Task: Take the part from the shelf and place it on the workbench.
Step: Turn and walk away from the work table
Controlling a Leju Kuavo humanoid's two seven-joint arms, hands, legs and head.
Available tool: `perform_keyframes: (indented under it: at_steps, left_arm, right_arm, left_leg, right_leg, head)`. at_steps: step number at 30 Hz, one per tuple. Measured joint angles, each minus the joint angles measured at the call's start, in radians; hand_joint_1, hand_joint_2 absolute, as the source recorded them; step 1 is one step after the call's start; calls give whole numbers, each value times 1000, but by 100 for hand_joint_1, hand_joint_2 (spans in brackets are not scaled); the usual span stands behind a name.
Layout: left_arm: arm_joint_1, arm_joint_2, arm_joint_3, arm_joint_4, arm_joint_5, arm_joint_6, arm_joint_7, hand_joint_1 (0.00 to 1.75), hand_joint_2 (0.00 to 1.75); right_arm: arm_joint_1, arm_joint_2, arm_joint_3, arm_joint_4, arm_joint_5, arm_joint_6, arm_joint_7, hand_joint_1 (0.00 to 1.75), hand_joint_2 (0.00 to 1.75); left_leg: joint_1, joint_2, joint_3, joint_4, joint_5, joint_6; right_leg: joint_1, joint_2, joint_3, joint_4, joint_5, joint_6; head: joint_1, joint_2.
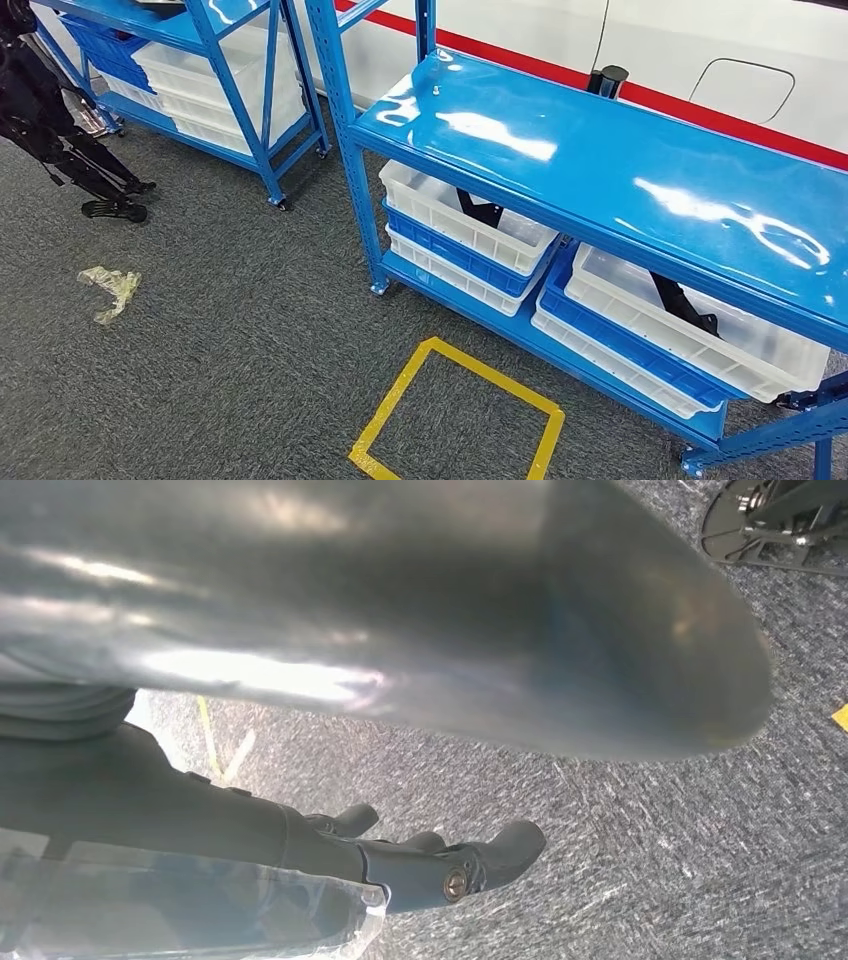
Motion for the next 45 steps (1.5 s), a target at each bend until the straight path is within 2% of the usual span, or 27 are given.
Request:
perform_keyframes:
  at_steps: [4, 9, 11, 14, 15, 16, 18, 19, 20, 21, 23, 24, 25, 26, 28, 30, 31, 33, 34, 35, 36, 37, 39, 40, 42, 43, 45]
  left_arm:
    - [0, -1, 0, 0, 1, 1, -5, 0, 0]
    - [0, -1, 0, 0, 1, 11, -16, 0, 0]
    - [0, -1, 0, 0, 1, 14, -16, 0, 0]
    - [-1, -1, 0, 0, 1, 15, -16, 0, 0]
    - [-1, -2, 0, 0, 1, 15, -16, 0, 0]
    - [-2, -3, 0, 0, 1, 15, -16, 0, 0]
    - [-1, -5, 0, 0, 1, 15, -16, 0, 0]
    - [-1, -6, 0, 0, 1, 15, -16, 0, 0]
    - [-1, -7, 0, 0, 1, 15, -16, 0, 0]
    - [0, -8, 0, 0, 1, 15, -16, 0, 0]
    - [0, -8, 0, 0, 1, 17, -16, 0, 0]
    - [-1, -7, 0, 0, 2, 19, -16, 0, 0]
    - [-1, -5, 0, 0, 2, 22, -16, 0, 0]
    - [-2, -3, 0, 0, 2, 24, -16, 0, 0]
    - [-3, -4, 0, 0, 3, 26, -16, 0, 0]
    - [-4, -6, 0, 0, 3, 26, -16, 0, 0]
    - [-4, -6, 0, 0, 3, 26, -16, 0, 0]
    - [-3, -7, 0, 0, 4, 25, -16, 0, 0]
    - [-2, -7, 0, 0, 4, 25, -16, 0, 0]
    - [0, -7, 0, 0, 5, 25, -16, 0, 0]
    - [1, -7, 0, 0, 5, 25, -16, 0, 0]
    - [2, -7, 1, 0, 6, 25, -16, 0, 0]
    - [1, -6, 1, 0, 8, 25, -16, 0, 0]
    - [0, -7, 1, 0, 8, 26, -16, 0, 0]
    - [-1, -7, 1, 0, 10, 26, -16, 0, 0]
    - [0, -8, 1, 0, 11, 26, -16, 0, 0]
    - [1, -8, 1, 0, 13, 26, -16, 0, 0]
  right_arm:
    - [0, 1, 0, 0, 0, 0, 1, 0, 0]
    - [0, 2, 0, 0, 3, 0, 5, 0, 0]
    - [0, 3, -1, 0, 3, 0, 7, 0, 0]
    - [-1, 5, -1, 0, 4, -1, 10, 0, 0]
    - [-2, 5, -1, -1, 5, -2, 11, 0, 0]
    - [-2, 5, -1, -1, 5, -2, 11, 0, 0]
    - [-1, 5, -1, -1, 6, -2, 12, 0, 0]
    - [-1, 4, -1, -1, 6, -2, 13, 0, 0]
    - [1, 4, -1, -1, 7, -2, 13, 0, 0]
    - [2, 4, -1, -1, 8, -2, 13, 0, 0]
    - [2, 5, -1, -1, 12, -2, 14, 0, 0]
    - [2, 6, -1, -1, 13, -2, 14, 0, 0]
    - [0, 8, -1, -1, 14, -2, 14, 0, 0]
    - [-1, 9, -1, -1, 16, -1, 14, 0, 0]
    - [-3, 7, -2, -2, 17, -1, 14, 0, 0]
    - [-3, 5, -2, -2, 19, -1, 15, 0, 0]
    - [-3, 4, -2, -2, 20, -1, 15, 0, 0]
    - [-3, 3, -2, -2, 23, -1, 15, 0, 0]
    - [-4, 3, -2, -2, 23, 0, 15, 0, 0]
    - [-4, 3, -2, -2, 24, 0, 15, 0, 0]
    - [-4, 2, -2, -2, 24, 0, 15, 0, 0]
    - [-4, 2, -2, -2, 24, 0, 15, 0, 0]
    - [-5, 2, -2, -2, 24, 0, 15, 0, 0]
    - [-5, 2, -2, -2, 24, 0, 15, 0, 0]
    - [-6, 1, -2, -2, 24, 0, 15, 0, 0]
    - [-6, 0, -2, -2, 25, 0, 15, 0, 0]
    - [-6, 0, -2, -2, 25, 0, 15, 0, 0]
  left_leg:
    - [3, 0, 0, -3, 1, -20]
    - [1, 0, 0, -3, 1, -25]
    - [-1, 1, 0, -1, 0, -23]
    - [1, 2, 13, -29, 13, -2]
    - [5, 3, 22, -48, 23, 4]
    - [9, 5, 30, -61, 31, 7]
    - [11, 8, 32, -67, 34, 7]
    - [13, 9, 31, -67, 33, 4]
    - [16, 9, 32, -66, 31, -1]
    - [21, 9, 33, -62, 27, -7]
    - [33, 8, 33, -45, 14, -30]
    - [36, 8, 30, -33, 4, -43]
    - [36, 8, 26, -23, -5, -54]
    - [34, 8, 23, -17, -11, -62]
    - [37, 7, 23, -14, -15, -67]
    - [42, 2, 8, 20, -40, -69]
    - [41, -2, -17, 70, -69, -67]
    - [34, -10, -95, 216, -138, -60]
    - [30, -12, -131, 279, -156, -54]
    - [25, -13, -153, 309, -155, -46]
    - [19, -14, -156, 300, -133, -35]
    - [13, -16, -140, 254, -97, -21]
    - [-2, -22, -83, 123, -28, 8]
    - [-9, -22, -64, 77, -11, 14]
    - [-19, -19, -53, 47, -8, 15]
    - [-20, -18, -50, 41, -5, 13]
    - [-17, -15, -38, 26, 3, 17]
  right_leg:
    - [3, 0, -1, 1, -1, -8]
    - [3, 0, 0, 1, -1, -8]
    - [-3, 0, 0, -2, 2, -5]
    - [-8, 0, 5, -14, 7, 8]
    - [-5, 1, -4, 4, -3, 8]
    - [-5, 2, -24, 46, -23, 6]
    - [-9, 5, -90, 179, -76, 5]
    - [-13, 5, -119, 234, -92, 9]
    - [-18, 5, -131, 255, -92, 19]
    - [-23, 4, -123, 233, -75, 34]
    - [-38, 0, -61, 104, -20, 67]
    - [-41, 1, -35, 49, -1, 73]
    - [-44, 2, -20, 21, 6, 67]
    - [-42, 4, -19, 20, 2, 53]
    - [-39, 9, -23, 31, -4, 23]
    - [-36, 10, -24, 35, -6, 6]
    - [-33, 11, -24, 36, -7, -1]
    - [-23, 11, -26, 36, -8, -11]
    - [-18, 12, -26, 36, -10, -15]
    - [-12, 13, -25, 36, -11, -18]
    - [-6, 16, -23, 36, -12, -20]
    - [-1, 18, -20, 36, -13, -21]
    - [6, 22, -15, 36, -16, -23]
    - [9, 23, -15, 36, -17, -22]
    - [10, 23, -17, 35, -18, -19]
    - [10, 23, -19, 33, -19, -15]
    - [9, 20, -29, 55, -32, -11]
  head:
    - [0, 0]
    - [1, 0]
    - [1, 0]
    - [-1, 0]
    - [1, 0]
    - [4, 0]
    - [7, 0]
    - [8, 0]
    - [8, 0]
    - [8, 0]
    - [10, 0]
    - [14, 0]
    - [16, 0]
    - [15, 0]
    - [5, 0]
    - [-4, 0]
    - [-7, 0]
    - [-11, 0]
    - [-12, 0]
    - [-12, 0]
    - [-12, 0]
    - [-12, 0]
    - [-11, 0]
    - [-10, 0]
    - [-8, 0]
    - [-10, 0]
    - [-11, 0]
